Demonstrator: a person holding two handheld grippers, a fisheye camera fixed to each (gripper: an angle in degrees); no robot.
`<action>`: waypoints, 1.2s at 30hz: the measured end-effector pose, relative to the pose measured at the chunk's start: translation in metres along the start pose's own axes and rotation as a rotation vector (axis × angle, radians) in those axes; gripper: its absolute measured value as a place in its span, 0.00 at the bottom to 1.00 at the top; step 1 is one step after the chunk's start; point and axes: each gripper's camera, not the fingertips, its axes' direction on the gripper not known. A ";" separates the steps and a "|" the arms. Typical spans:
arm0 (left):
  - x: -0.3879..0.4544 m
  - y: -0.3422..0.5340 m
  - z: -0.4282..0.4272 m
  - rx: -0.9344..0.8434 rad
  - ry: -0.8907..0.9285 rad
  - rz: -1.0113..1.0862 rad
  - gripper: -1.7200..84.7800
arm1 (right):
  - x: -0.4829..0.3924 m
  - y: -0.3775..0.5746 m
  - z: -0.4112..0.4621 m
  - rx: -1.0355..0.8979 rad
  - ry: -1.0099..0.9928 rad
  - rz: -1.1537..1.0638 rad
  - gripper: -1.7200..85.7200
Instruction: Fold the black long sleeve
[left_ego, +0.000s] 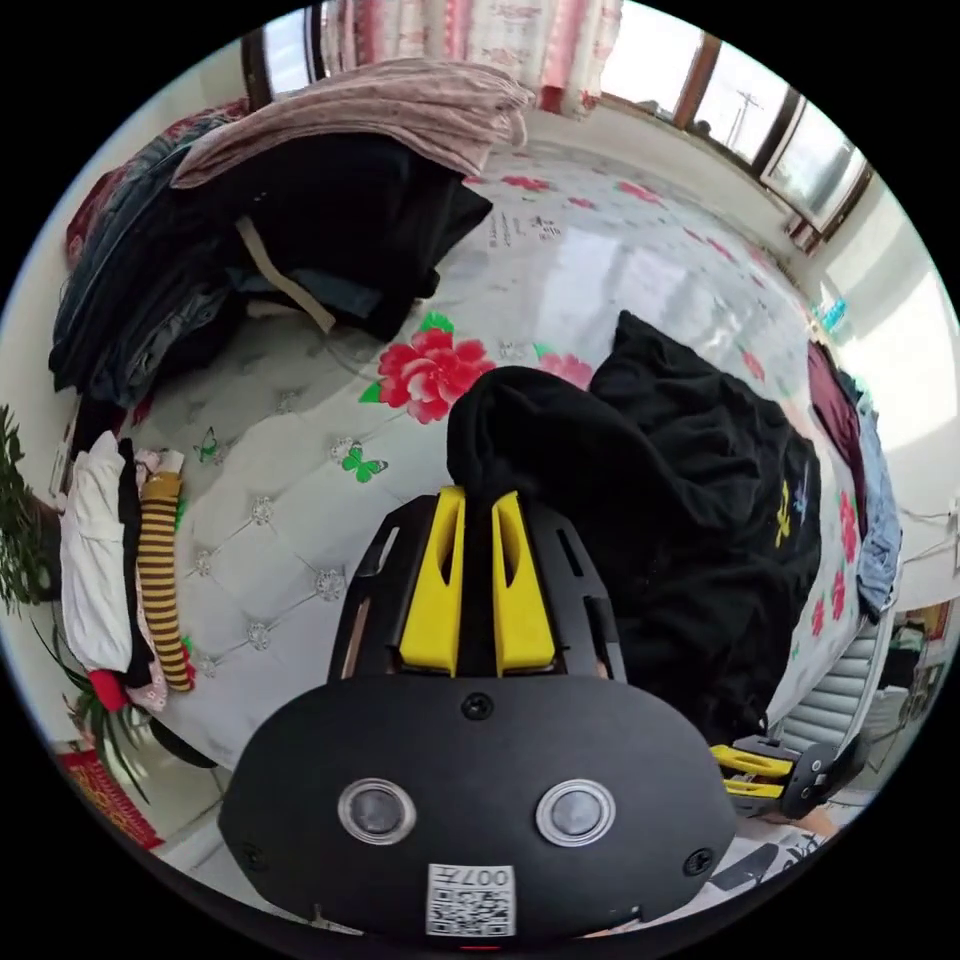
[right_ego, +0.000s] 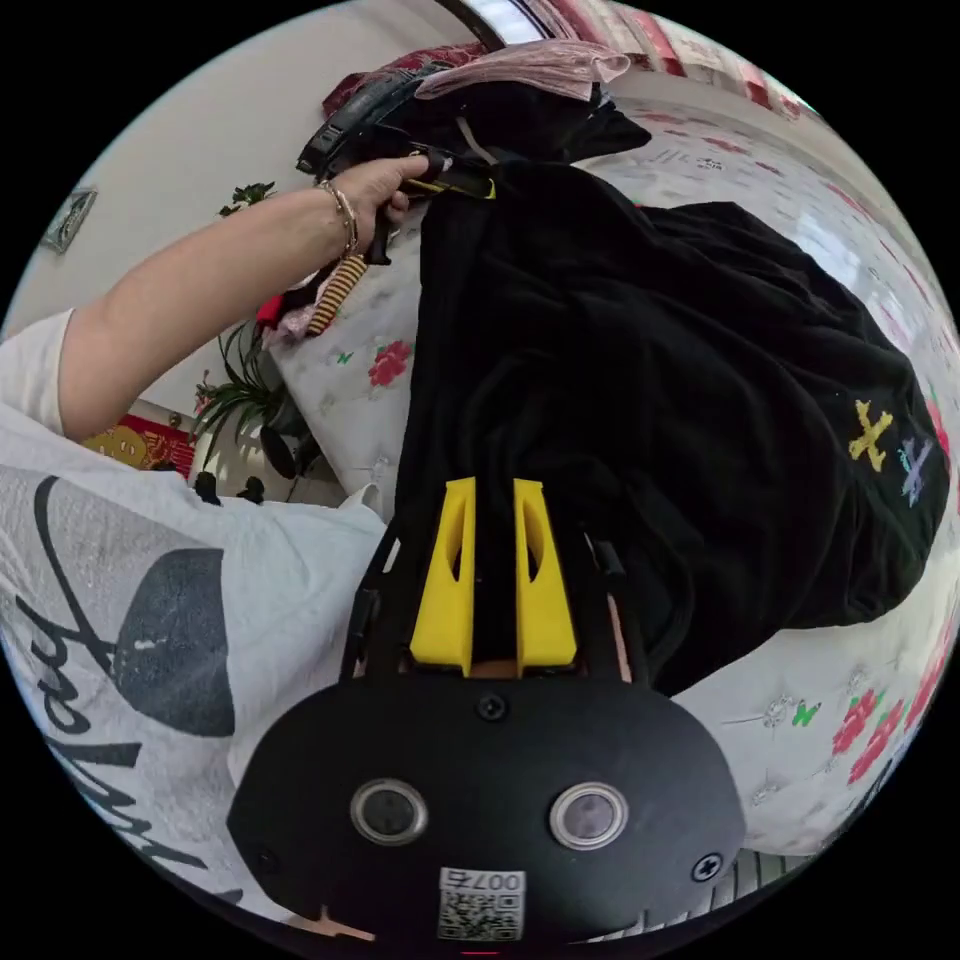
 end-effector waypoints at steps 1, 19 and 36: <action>-0.010 0.020 -0.009 0.050 0.043 -0.039 0.07 | 0.011 0.006 -0.019 0.070 0.009 0.045 0.07; 0.114 0.171 0.073 -0.250 0.075 0.493 0.01 | 0.284 -0.069 -0.076 -0.086 0.484 0.388 0.03; 0.337 0.038 0.116 -0.058 -0.421 1.179 0.01 | 0.054 0.006 0.089 -0.281 -0.377 0.116 0.02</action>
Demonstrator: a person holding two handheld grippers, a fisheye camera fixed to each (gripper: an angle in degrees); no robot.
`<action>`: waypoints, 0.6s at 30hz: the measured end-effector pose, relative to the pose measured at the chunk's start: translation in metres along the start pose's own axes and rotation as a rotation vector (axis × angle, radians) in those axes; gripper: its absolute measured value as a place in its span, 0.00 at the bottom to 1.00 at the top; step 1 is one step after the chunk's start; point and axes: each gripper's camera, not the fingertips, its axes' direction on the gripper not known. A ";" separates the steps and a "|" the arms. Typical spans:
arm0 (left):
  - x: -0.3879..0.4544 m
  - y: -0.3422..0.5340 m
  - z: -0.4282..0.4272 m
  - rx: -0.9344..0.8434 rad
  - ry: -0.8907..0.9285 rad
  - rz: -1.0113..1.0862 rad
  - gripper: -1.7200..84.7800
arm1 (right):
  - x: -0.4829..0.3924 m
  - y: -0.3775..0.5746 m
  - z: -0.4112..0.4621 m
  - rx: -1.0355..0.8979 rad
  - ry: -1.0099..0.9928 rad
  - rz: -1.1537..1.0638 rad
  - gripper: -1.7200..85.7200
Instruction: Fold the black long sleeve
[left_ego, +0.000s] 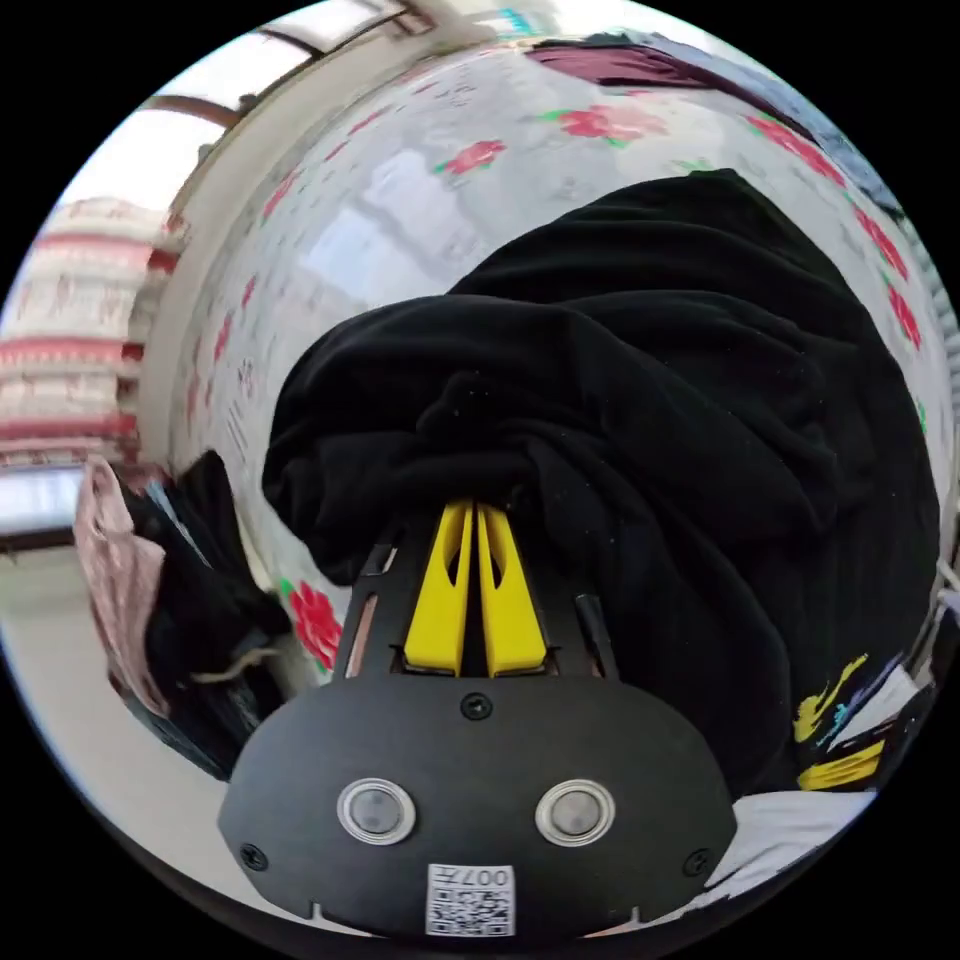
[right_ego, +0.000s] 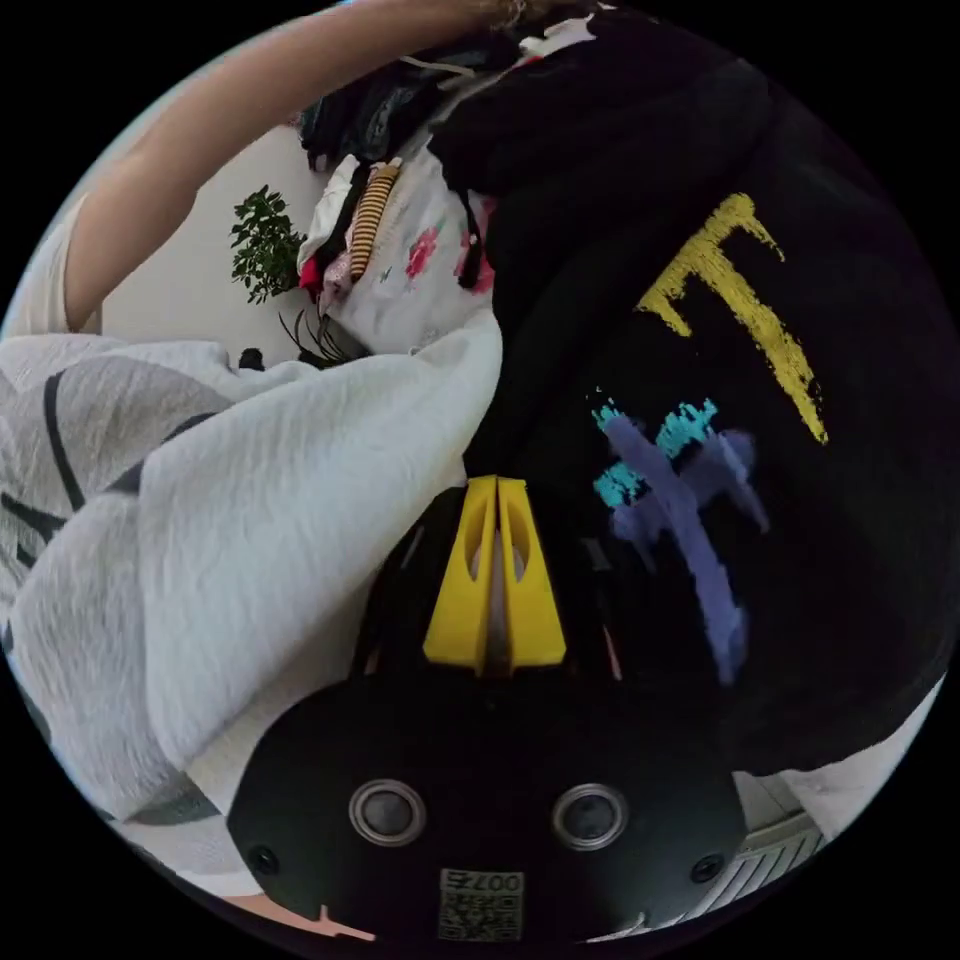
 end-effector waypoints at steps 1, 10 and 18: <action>0.020 -0.006 -0.026 0.086 -0.107 0.088 0.01 | 0.003 -0.007 -0.005 0.022 -0.003 -0.033 0.02; -0.059 0.136 -0.060 0.224 0.171 -0.428 0.03 | 0.002 0.074 -0.165 0.571 0.513 0.030 0.06; 0.026 0.133 -0.065 0.260 0.504 -0.255 0.16 | 0.066 0.022 -0.185 0.538 0.647 0.224 0.13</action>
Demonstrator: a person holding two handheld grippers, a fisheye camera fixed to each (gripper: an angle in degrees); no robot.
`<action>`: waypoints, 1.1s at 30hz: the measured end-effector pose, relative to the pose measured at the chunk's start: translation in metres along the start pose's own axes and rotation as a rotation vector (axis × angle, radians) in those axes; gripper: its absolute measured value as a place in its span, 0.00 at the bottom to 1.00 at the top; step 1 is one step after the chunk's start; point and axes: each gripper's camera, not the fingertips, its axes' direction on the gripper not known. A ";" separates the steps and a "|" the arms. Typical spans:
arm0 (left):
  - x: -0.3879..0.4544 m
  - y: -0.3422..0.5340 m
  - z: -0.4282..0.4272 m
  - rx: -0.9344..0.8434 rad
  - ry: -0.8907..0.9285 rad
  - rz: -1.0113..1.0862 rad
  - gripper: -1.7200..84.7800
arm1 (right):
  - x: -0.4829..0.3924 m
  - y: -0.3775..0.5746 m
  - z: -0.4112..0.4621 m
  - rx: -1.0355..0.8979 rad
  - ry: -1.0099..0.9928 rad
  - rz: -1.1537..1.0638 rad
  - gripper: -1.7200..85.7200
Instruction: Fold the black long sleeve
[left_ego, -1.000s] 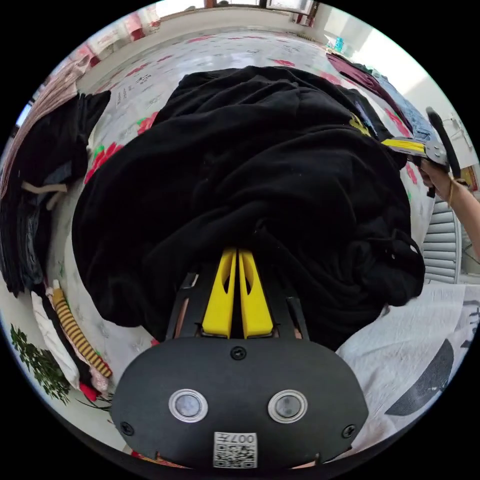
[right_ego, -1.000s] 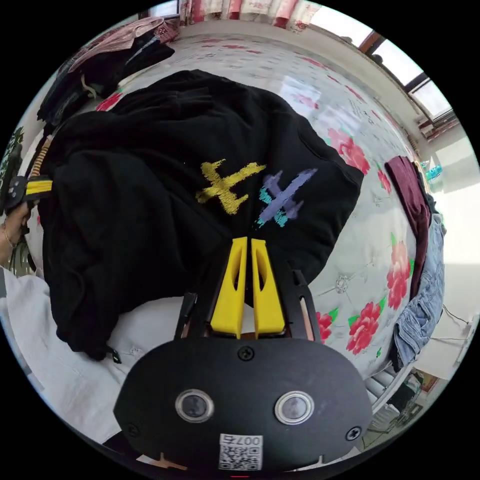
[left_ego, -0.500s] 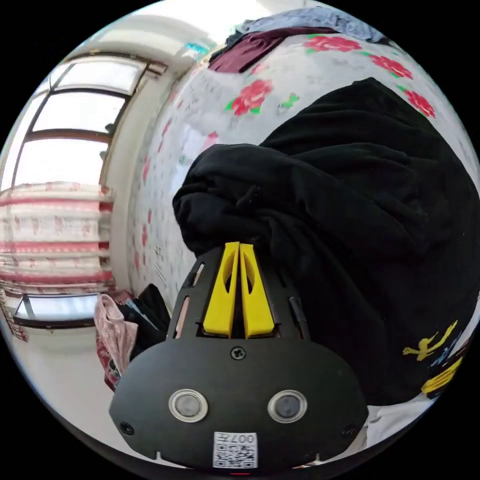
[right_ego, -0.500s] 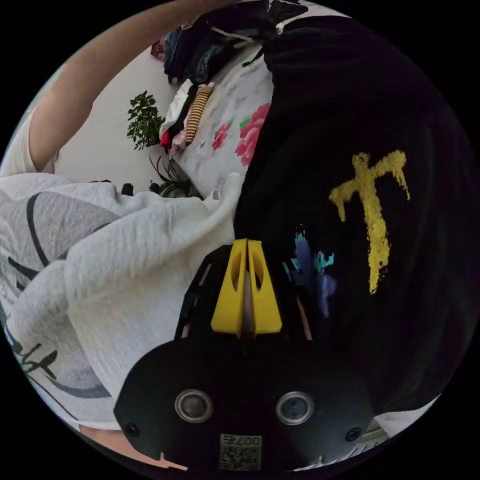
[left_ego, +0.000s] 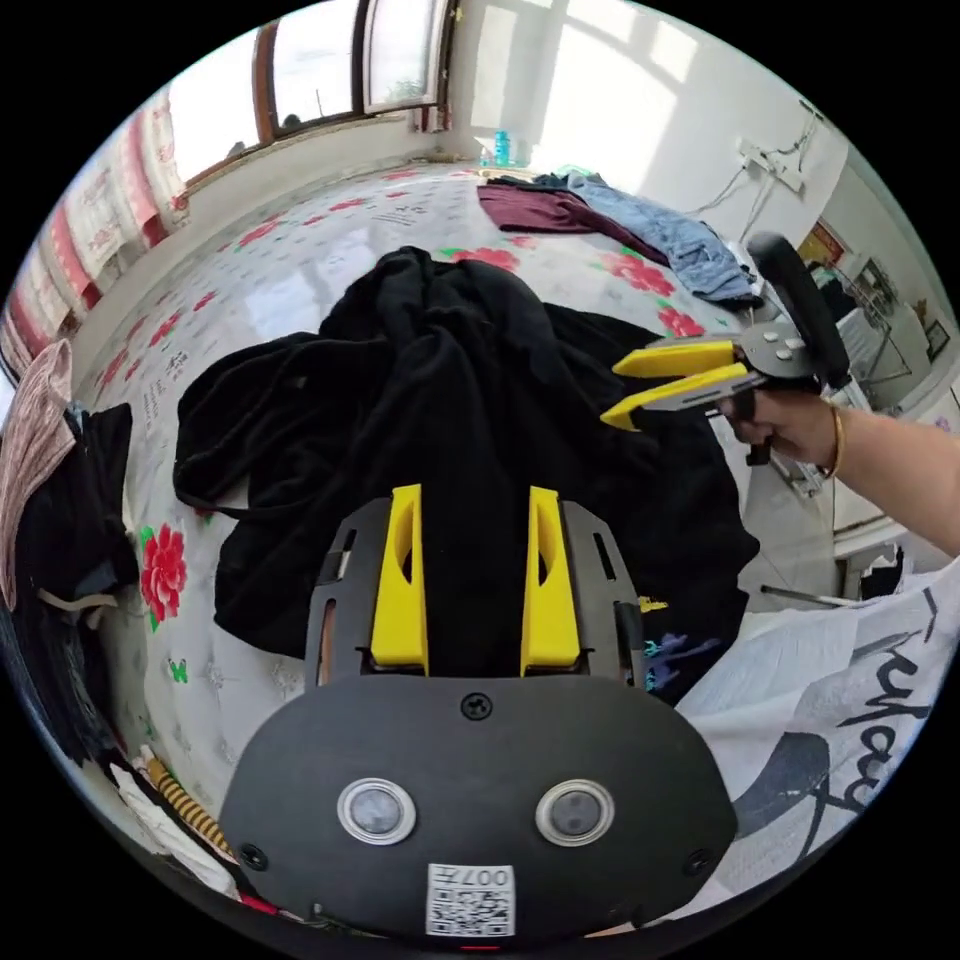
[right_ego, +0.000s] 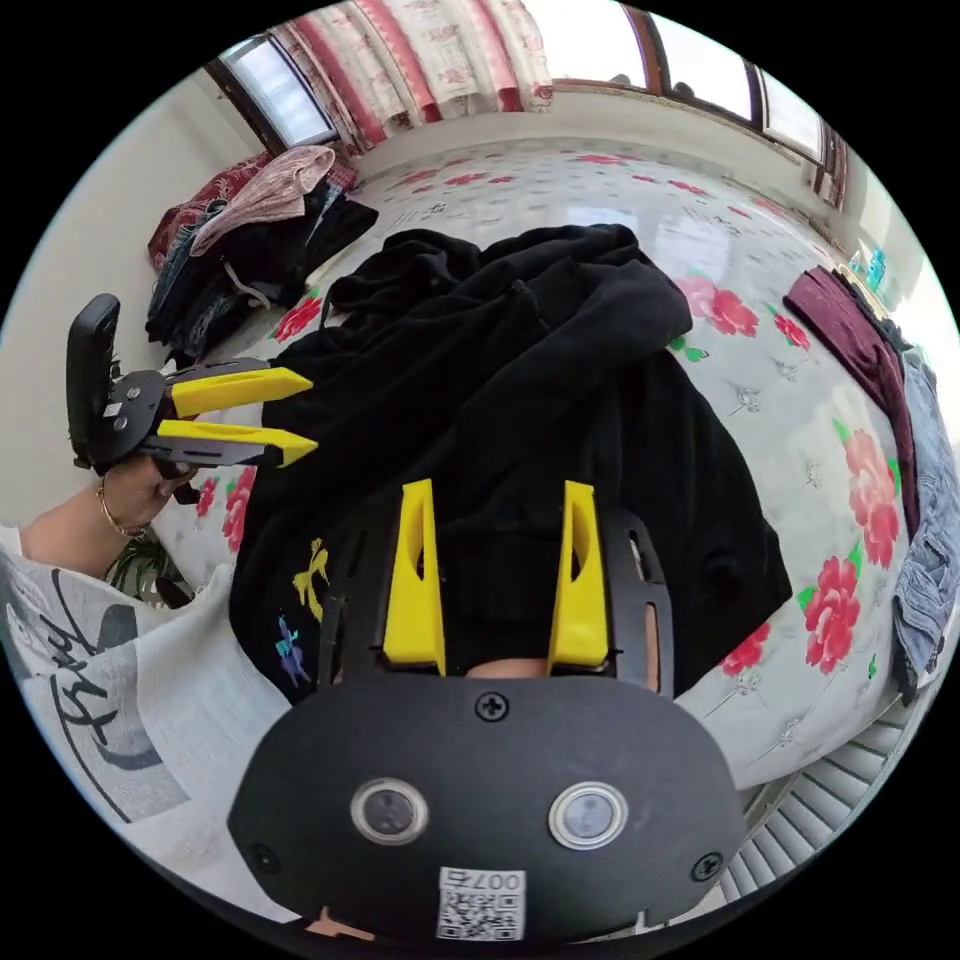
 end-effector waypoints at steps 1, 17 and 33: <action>0.004 -0.007 0.025 -0.095 -0.031 0.003 0.15 | -0.002 -0.010 0.019 -0.077 0.010 -0.006 0.12; -0.163 0.260 -0.154 0.109 -0.240 -1.218 0.07 | 0.250 -0.012 -0.207 0.296 0.353 0.418 0.10; -0.022 0.267 -0.054 0.005 0.467 -1.107 0.16 | 0.187 0.100 -0.006 -0.088 -0.020 0.011 0.11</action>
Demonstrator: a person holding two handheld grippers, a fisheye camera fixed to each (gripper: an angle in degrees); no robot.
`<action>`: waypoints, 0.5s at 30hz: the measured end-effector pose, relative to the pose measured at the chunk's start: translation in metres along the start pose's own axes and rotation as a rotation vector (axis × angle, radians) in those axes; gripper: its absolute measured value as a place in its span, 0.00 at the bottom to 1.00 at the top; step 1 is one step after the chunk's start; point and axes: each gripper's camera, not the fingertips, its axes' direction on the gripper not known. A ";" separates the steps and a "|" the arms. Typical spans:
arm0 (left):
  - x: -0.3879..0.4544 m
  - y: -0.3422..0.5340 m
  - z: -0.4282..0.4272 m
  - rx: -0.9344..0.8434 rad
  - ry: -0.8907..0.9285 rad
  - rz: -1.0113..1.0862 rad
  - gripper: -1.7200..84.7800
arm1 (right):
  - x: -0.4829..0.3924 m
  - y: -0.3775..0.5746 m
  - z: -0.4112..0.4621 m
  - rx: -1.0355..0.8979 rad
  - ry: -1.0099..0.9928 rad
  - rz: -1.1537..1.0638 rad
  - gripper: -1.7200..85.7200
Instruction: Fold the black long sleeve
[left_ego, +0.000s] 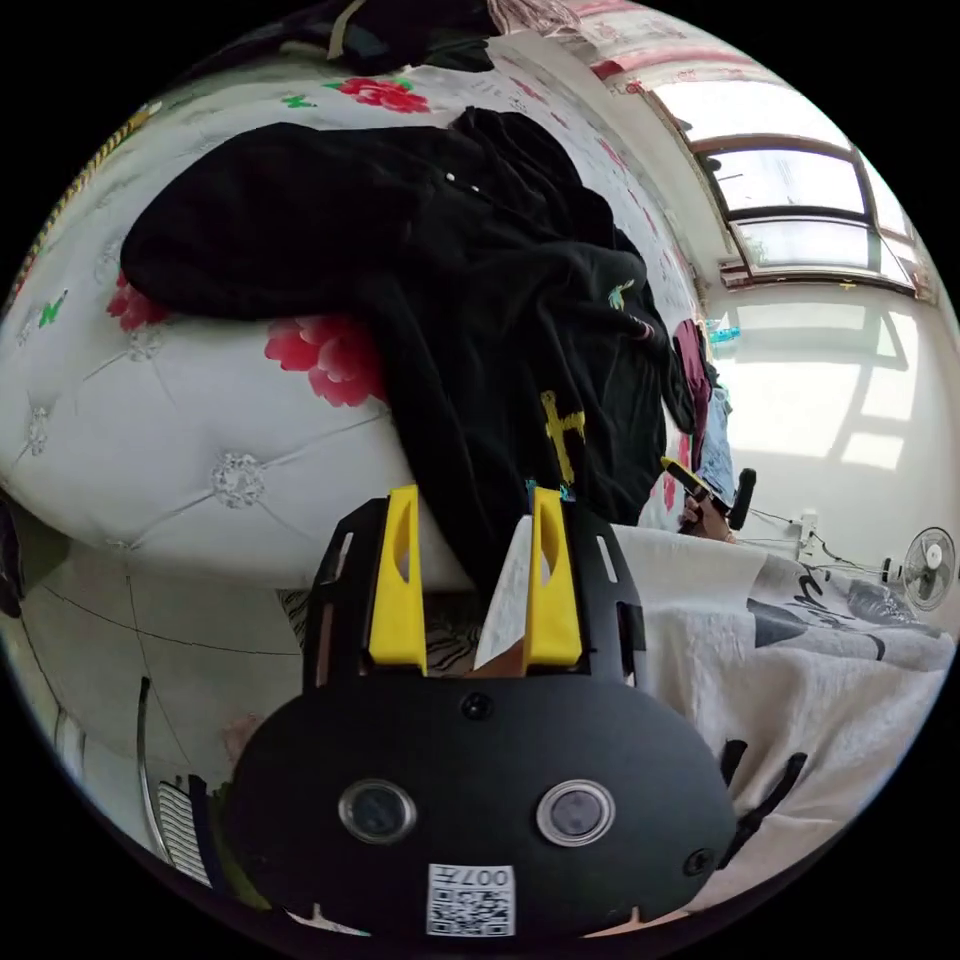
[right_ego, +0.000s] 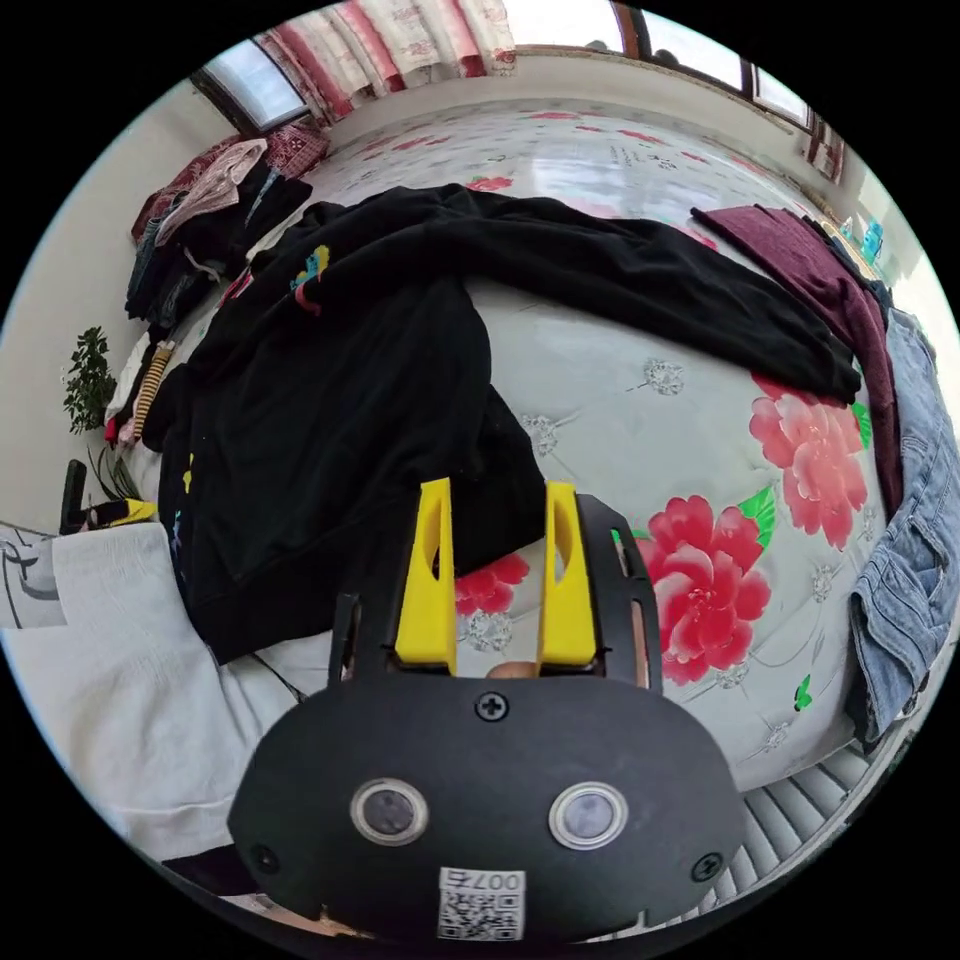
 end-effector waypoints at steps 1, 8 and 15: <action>0.003 -0.002 0.009 -0.009 -0.046 -0.020 0.13 | 0.001 0.000 0.001 0.005 -0.002 0.027 0.09; 0.028 -0.042 0.015 -0.063 -0.239 0.072 0.03 | -0.019 0.009 0.008 -0.131 -0.097 -0.083 0.03; 0.037 -0.133 -0.043 0.108 -0.557 0.085 0.03 | -0.089 0.044 0.015 -0.079 -0.139 -0.072 0.07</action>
